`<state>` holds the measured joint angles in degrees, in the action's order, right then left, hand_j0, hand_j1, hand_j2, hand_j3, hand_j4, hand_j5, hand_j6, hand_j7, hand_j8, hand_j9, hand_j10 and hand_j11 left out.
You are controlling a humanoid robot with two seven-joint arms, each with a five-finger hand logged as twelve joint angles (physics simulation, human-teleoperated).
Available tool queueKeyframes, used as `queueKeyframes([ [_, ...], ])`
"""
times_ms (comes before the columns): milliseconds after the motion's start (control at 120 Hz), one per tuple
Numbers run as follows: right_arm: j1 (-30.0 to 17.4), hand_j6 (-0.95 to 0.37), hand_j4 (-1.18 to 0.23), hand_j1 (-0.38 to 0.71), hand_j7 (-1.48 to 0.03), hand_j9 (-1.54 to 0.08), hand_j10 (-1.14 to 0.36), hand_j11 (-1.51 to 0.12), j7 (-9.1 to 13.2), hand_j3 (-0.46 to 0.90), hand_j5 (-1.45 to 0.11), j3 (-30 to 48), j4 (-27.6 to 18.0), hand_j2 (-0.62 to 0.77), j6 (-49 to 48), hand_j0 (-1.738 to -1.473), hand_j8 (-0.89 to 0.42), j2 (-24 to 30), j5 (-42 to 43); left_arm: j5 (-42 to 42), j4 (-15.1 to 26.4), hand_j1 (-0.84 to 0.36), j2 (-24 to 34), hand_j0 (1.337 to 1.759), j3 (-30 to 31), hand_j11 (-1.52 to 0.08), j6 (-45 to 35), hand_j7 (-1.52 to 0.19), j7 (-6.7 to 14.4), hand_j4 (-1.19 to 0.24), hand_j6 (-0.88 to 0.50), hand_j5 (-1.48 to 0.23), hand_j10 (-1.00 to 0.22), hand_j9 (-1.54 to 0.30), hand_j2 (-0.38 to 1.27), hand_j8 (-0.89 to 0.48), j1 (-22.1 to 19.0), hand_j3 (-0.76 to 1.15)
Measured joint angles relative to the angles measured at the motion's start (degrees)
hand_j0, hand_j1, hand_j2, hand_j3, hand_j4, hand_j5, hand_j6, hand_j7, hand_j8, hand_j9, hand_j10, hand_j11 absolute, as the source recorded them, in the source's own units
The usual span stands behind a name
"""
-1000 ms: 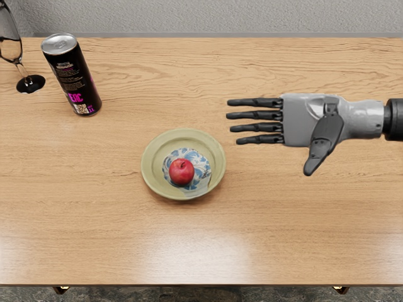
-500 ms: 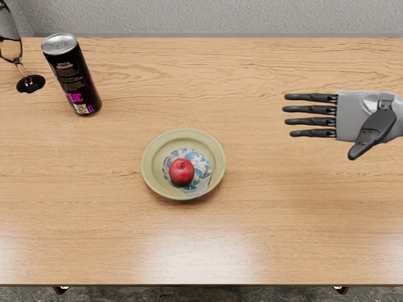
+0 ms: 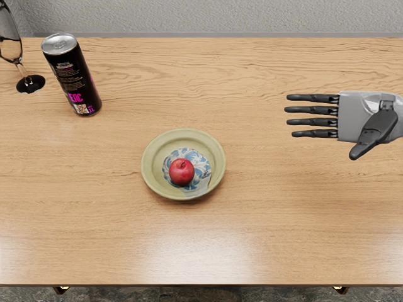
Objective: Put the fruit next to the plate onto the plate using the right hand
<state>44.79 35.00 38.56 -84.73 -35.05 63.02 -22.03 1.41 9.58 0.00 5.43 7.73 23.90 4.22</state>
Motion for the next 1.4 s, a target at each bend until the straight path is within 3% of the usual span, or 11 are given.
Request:
queueKeyframes([
  [1400, 0.0, 0.0, 0.0, -0.35, 0.0, 0.0, 0.0, 0.0, 0.0, 0.0, 0.0, 0.0, 0.0, 0.0, 0.0, -1.658, 0.0, 0.0, 0.0, 0.0, 0.0, 0.34, 0.0, 1.658, 0.0, -0.01, 0.0, -0.01, 0.0, -0.01, -0.01, -0.01, -0.01, -0.01, 0.0, -0.01, 0.0, 0.0],
])
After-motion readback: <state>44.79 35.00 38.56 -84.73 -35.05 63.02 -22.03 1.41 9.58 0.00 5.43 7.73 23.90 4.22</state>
